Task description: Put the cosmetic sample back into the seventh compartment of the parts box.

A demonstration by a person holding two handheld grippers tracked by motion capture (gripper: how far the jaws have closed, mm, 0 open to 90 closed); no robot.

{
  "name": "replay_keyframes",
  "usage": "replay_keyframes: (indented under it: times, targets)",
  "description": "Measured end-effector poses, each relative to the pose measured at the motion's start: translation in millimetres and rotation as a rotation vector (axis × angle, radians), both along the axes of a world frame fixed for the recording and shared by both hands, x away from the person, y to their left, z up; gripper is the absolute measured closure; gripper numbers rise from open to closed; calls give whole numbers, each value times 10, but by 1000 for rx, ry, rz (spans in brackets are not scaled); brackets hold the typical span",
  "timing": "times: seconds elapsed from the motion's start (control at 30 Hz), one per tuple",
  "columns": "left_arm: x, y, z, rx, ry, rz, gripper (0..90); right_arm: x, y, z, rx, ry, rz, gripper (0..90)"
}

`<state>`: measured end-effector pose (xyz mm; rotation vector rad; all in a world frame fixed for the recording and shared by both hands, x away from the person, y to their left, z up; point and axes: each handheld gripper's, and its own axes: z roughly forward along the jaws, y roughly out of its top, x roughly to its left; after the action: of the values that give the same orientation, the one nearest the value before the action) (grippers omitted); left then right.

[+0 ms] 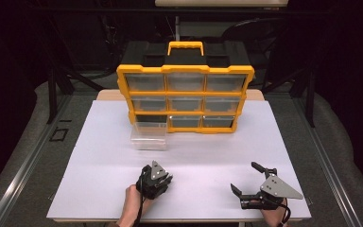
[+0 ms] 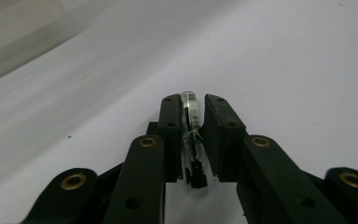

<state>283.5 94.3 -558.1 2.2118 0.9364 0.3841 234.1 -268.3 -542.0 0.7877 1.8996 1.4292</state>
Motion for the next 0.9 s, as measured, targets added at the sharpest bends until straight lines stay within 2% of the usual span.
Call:
replay_keyframes:
  times: [0.07, 0.53, 0.9]
  targets:
    - [0, 3, -5, 7, 4, -5, 792, 2, 0, -1, 1, 4, 0, 0]
    - [8, 40, -12, -17, 17, -20, 806, 5, -5, -7, -1, 9, 1, 0]
    - [-1, 78, 26, -38, -7, -38, 806, 8, -11, -10, 0, 9, 1, 0]
